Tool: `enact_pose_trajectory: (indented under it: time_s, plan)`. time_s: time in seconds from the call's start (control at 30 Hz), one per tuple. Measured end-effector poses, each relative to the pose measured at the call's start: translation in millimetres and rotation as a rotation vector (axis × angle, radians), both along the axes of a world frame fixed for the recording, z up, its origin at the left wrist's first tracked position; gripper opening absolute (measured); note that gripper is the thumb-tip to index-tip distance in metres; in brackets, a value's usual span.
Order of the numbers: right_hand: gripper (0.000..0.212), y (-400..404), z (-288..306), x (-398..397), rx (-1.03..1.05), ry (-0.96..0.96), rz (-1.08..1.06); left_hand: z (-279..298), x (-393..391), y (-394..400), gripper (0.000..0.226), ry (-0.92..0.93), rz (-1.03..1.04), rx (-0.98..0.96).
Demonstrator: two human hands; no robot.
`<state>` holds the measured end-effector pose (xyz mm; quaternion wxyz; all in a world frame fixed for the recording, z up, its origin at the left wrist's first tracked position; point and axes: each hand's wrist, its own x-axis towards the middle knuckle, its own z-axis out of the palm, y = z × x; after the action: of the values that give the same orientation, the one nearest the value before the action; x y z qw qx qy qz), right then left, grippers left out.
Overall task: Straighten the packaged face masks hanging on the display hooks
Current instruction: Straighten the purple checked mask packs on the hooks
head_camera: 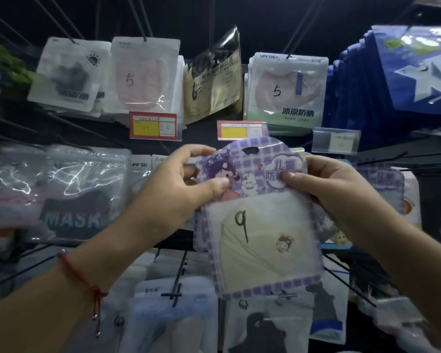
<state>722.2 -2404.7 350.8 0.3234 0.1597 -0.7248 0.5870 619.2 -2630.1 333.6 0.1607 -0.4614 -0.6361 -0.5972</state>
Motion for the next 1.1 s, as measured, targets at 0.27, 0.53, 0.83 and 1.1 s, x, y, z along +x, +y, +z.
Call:
enact_pose_trajectory:
  time_s: [0.27,0.53,0.83,1.1]
  plan:
    - [0.005,33.3,-20.5,17.4,0.127,-0.009,-0.175,-0.5,10.1,34.1,0.035,0.247,0.097,-0.186]
    - [0.009,20.6,-37.0,-34.1,0.227,-0.077,-0.351,-9.7,-25.5,38.2,0.014,0.045,0.396,-0.253]
    - [0.023,6.4,-24.3,-84.7,0.274,-0.074,-0.499,-11.8,-79.1,52.1,0.012,-0.326,0.257,0.065]
    - [0.01,-2.2,-30.3,-68.0,0.246,0.109,-0.486,-11.6,-67.1,30.3,0.016,-0.197,0.271,0.168]
